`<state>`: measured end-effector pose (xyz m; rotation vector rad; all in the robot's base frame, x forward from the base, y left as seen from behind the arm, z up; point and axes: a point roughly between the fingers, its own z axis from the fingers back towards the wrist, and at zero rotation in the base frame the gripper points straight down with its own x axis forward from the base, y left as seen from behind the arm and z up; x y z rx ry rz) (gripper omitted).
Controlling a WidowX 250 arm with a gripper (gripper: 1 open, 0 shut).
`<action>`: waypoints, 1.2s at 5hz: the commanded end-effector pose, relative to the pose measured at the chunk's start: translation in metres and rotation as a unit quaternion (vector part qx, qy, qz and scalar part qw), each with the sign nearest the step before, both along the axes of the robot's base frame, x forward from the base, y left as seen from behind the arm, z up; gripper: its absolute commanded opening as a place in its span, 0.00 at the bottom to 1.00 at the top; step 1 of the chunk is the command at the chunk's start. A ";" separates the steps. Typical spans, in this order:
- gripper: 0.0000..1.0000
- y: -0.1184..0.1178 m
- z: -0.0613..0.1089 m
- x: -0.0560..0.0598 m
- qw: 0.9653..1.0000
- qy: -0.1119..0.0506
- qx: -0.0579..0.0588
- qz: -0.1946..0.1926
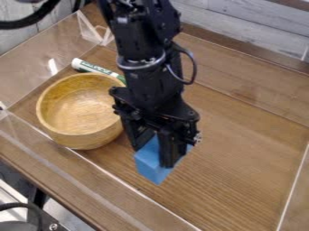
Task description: Remove the blue block from inside the brown bowl and put it on the table
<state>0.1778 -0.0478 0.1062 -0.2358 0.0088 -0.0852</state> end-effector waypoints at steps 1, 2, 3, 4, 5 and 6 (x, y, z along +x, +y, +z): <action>0.00 -0.004 0.004 0.003 1.000 -0.016 -0.003 -0.003; 0.00 -0.006 0.000 0.002 1.000 -0.016 -0.004 -0.009; 0.00 -0.008 -0.003 0.001 1.000 -0.017 -0.005 -0.015; 0.00 -0.010 -0.006 0.001 1.000 -0.018 -0.006 -0.021; 0.00 -0.011 -0.008 0.000 0.999 -0.019 -0.007 -0.026; 0.00 -0.012 -0.010 0.000 0.999 -0.020 -0.007 -0.030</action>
